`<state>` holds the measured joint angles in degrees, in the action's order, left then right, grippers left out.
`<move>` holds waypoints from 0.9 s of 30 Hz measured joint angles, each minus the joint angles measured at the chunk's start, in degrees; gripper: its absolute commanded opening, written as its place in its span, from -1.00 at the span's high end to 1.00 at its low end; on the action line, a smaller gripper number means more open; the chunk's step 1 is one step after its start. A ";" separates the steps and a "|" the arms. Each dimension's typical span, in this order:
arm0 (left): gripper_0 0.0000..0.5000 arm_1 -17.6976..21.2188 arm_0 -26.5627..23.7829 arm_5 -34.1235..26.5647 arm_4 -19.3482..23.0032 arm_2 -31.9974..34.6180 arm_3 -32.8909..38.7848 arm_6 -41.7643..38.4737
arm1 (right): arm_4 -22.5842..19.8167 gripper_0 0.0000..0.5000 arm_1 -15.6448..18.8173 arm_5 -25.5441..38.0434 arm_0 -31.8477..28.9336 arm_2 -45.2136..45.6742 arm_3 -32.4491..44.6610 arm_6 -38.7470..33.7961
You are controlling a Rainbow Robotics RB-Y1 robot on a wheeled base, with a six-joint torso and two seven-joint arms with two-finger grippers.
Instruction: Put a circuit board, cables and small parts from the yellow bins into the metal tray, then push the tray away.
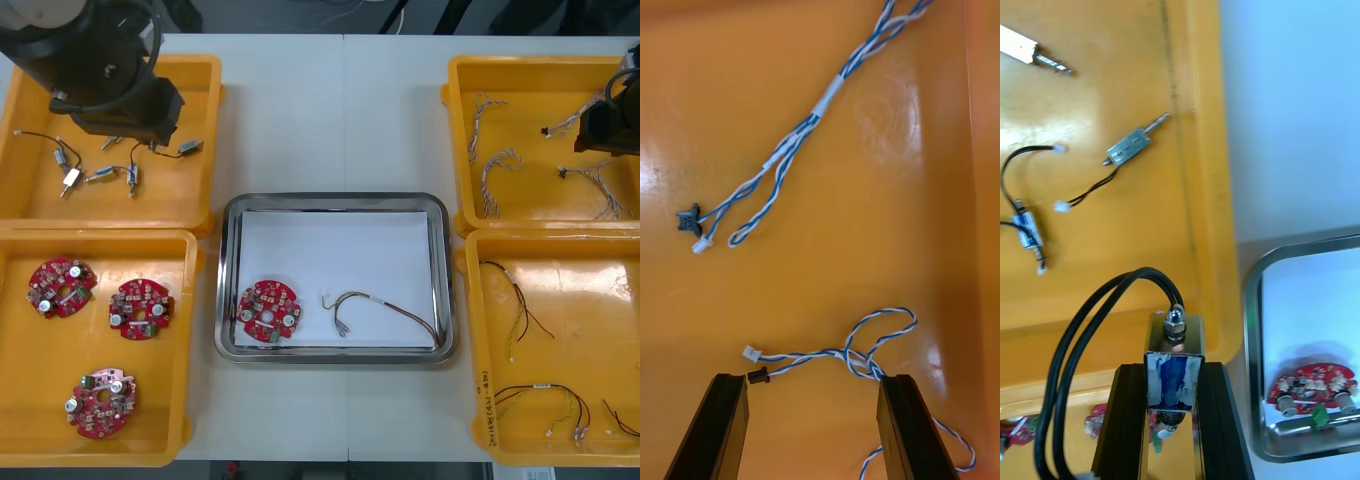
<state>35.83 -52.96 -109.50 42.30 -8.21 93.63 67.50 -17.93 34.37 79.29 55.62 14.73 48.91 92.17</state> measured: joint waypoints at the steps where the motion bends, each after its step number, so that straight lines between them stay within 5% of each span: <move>1: 1.00 -0.89 0.00 0.00 -0.53 0.00 0.33 -0.27 | 0.03 -1.00 -0.03 -0.11 0.00 0.00 -0.42 -0.01; 13: 1.00 -8.96 0.00 -0.07 -6.27 -2.84 2.74 -21.19 | 1.27 -1.00 -1.60 -2.03 0.00 0.00 -0.99 -7.22; 21: 1.00 -10.38 0.55 -0.01 -8.77 -12.31 3.41 -21.97 | 2.01 -1.00 -2.93 -5.14 -0.57 0.00 -1.00 -7.22; 27: 1.00 -10.82 6.06 4.97 -12.11 -16.45 6.69 -24.39 | 2.14 -1.00 -3.82 -6.52 -2.03 0.00 -1.00 -7.23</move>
<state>25.01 -46.90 -104.52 30.18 -24.66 100.33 43.11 -15.79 30.55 72.77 53.59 14.73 47.91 84.94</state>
